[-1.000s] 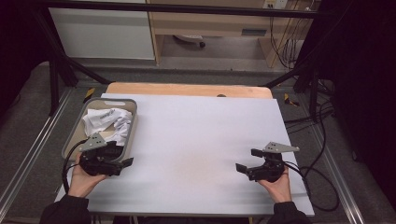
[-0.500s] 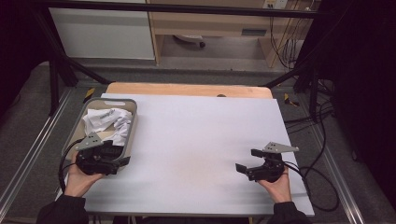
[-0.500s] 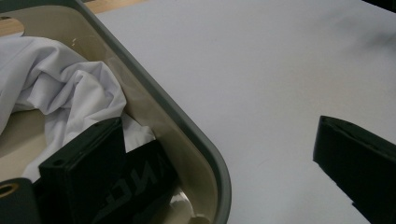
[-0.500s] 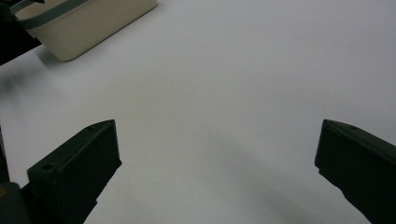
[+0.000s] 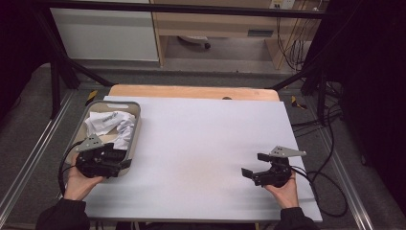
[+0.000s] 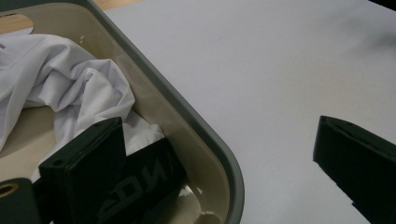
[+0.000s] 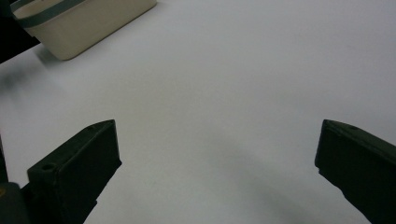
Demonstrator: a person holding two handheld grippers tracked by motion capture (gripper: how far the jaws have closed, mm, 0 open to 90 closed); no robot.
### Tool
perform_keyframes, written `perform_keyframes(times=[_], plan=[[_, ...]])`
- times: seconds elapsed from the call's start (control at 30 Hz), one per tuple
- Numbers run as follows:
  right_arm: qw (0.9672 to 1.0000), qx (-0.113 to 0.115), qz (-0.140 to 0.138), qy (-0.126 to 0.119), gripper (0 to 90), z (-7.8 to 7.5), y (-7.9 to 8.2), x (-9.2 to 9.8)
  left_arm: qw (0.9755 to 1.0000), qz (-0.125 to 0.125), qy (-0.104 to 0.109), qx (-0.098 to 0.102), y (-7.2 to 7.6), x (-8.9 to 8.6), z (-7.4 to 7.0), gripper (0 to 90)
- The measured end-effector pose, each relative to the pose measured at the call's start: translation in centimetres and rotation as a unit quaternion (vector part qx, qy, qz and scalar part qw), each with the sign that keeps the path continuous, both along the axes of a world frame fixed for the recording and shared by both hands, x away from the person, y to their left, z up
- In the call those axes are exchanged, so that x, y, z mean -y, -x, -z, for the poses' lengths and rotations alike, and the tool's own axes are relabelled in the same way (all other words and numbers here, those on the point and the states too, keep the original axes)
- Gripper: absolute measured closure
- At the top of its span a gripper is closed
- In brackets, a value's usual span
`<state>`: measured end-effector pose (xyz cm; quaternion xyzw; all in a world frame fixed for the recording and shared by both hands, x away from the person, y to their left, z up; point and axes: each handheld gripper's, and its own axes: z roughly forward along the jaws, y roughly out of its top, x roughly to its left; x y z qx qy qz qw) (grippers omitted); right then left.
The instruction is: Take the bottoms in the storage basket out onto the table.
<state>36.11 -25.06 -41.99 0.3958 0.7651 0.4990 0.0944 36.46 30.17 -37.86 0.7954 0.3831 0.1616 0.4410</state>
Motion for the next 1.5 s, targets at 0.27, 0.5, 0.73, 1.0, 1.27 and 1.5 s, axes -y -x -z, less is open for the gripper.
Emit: perform_keyframes(times=[0.27,0.5,0.73,1.0,1.27,1.5], plan=[[1.0,0.0,0.0,0.0,0.6,0.0,0.0,0.0,1.0,-0.003,-0.001,-0.005,-0.3,-0.2,-0.2,2.4],[1.0,-0.001,-0.001,0.002,0.6,0.1,0.0,0.0,1.0,-0.006,-0.001,-0.004,-0.6,-0.4,-0.7,2.4],[1.0,-0.001,0.0,0.001,0.6,0.1,0.0,-0.1,1.0,-0.009,-0.003,-0.001,-0.9,-0.5,-1.1,2.4],[1.0,-0.002,0.0,0.002,0.6,0.1,0.0,-0.1,0.9999,-0.012,-0.005,-0.002,-1.3,-0.6,-1.3,2.4],[1.0,-0.002,-0.002,0.005,0.6,0.1,-0.1,-0.1,0.9998,-0.014,-0.013,-0.003,-2.0,-0.8,-1.9,2.4],[1.0,-0.002,-0.003,0.005,0.6,0.1,-0.1,-0.1,0.9997,-0.018,-0.014,-0.003,-2.7,-0.8,-2.6,2.5]])
